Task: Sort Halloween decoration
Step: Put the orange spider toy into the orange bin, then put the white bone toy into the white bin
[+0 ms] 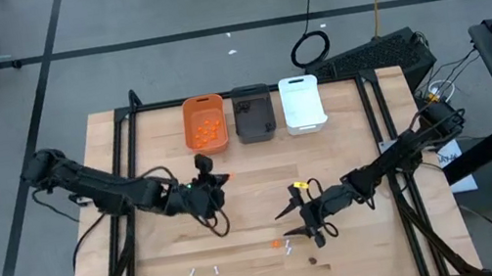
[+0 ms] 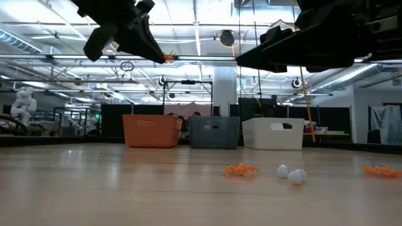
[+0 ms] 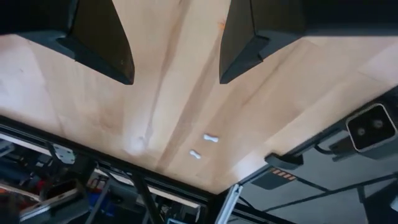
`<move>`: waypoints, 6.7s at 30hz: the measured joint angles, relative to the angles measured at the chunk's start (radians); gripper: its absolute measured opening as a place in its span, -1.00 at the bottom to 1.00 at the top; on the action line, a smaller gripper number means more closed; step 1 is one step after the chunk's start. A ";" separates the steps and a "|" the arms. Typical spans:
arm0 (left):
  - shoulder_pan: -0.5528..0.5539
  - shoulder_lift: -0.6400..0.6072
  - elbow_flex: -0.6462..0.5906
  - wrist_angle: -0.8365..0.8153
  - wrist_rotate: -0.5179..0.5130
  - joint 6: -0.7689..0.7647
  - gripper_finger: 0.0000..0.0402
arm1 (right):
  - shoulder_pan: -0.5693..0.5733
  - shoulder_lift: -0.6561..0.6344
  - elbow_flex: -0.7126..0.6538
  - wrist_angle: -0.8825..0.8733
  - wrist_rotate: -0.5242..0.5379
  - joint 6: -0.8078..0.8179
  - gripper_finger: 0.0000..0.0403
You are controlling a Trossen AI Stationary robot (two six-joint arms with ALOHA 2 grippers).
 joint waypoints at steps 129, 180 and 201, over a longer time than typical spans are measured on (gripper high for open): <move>-0.563 0.542 0.216 -0.194 0.263 -1.517 0.13 | 0.071 0.000 0.000 -0.067 0.055 0.206 0.09; -0.553 0.464 0.213 -0.331 0.251 -1.466 -0.96 | 0.071 0.000 0.000 -0.067 0.055 0.205 0.09; -0.551 0.468 0.215 -0.296 0.224 -1.961 -0.46 | 0.071 0.000 0.000 -0.068 0.055 0.204 0.09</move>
